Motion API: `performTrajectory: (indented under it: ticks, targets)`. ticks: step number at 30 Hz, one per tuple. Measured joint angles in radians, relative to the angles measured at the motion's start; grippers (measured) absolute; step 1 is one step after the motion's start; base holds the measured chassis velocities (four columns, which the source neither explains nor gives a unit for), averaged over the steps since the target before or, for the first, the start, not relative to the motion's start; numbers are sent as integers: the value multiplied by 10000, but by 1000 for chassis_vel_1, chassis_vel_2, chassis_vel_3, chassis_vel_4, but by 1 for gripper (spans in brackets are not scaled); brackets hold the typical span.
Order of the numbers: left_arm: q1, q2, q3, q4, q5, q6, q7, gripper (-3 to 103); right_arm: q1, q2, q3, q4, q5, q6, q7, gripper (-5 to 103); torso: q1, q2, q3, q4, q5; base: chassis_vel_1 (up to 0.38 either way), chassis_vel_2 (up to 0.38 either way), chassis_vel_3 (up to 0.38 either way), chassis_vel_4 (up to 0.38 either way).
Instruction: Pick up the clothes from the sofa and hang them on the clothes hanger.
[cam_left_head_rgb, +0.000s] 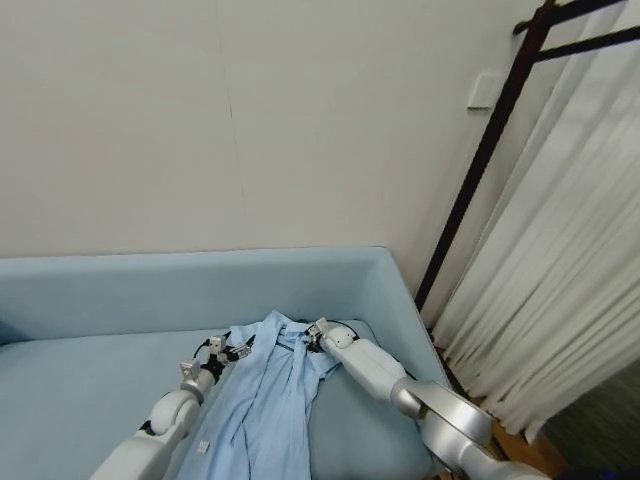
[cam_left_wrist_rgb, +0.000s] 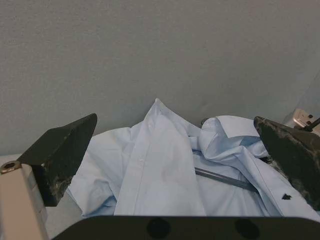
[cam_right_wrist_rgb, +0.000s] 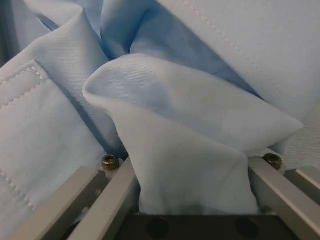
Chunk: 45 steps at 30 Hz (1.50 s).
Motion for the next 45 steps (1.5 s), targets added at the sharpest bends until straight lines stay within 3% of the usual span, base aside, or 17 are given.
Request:
performTrajectory:
  ticks: [6, 15, 19, 24, 29, 36, 40, 44, 45]
  targets:
    - [24, 224, 21, -183, -160, 84, -9, 100, -570, -601, 358, 1375, -1426, 294, 207, 10, 3, -2, 0, 1, 0, 0, 0, 0, 0]
    - [190, 588, -25, -353, -314, 48, 8, 100, -1360, -2007, 650, 4360, -2400, 649, 866, 10, -1, -1, -4, -4, -1, 0, 0, 0, 0]
    - [196, 733, -77, -536, -420, 41, 0, 100, -1859, -2574, 727, 5634, -3538, 1530, 1582, 10, -3, 0, -5, -3, -1, 0, 0, 0, 0]
    - [235, 922, -159, -989, -476, 52, -103, 100, -1950, -2807, 808, 6286, -4780, 2432, 2456, 10, -2, 1, -5, 0, -1, 0, 0, 0, 0]
    - [304, 1237, -354, -1905, -511, 43, -383, 100, -1860, -3050, 1160, 7000, -5588, 2884, 3106, 10, -2, 1, -5, -1, -1, 0, 0, 0, 0]
    - [299, 1876, -709, -3166, -874, -20, -941, 100, -1392, -3740, 1497, 8301, -5886, 2948, 3499, 10, -2, 2, -5, -1, 0, 0, 0, 0, 0]
    - [268, 2378, -1099, -3929, -1311, 11, -1400, 100, -688, -4566, 1510, 9265, -5524, 2755, 3628, 10, -2, 3, -5, -1, 0, 0, 0, 0, 0]
    - [188, 3192, -1842, -4865, -2091, 256, -1824, 100, 674, -5870, 1244, 10073, -4929, 2746, 3607, 10, -3, 3, -6, -2, -3, 0, 0, 0, 0]
    - [188, 3192, -1842, -4865, -2091, 256, -1824, 100, 674, -5870, 1244, 10073, -4929, 2746, 3607, 10, -3, 3, -6, -2, -3, 0, 0, 0, 0]
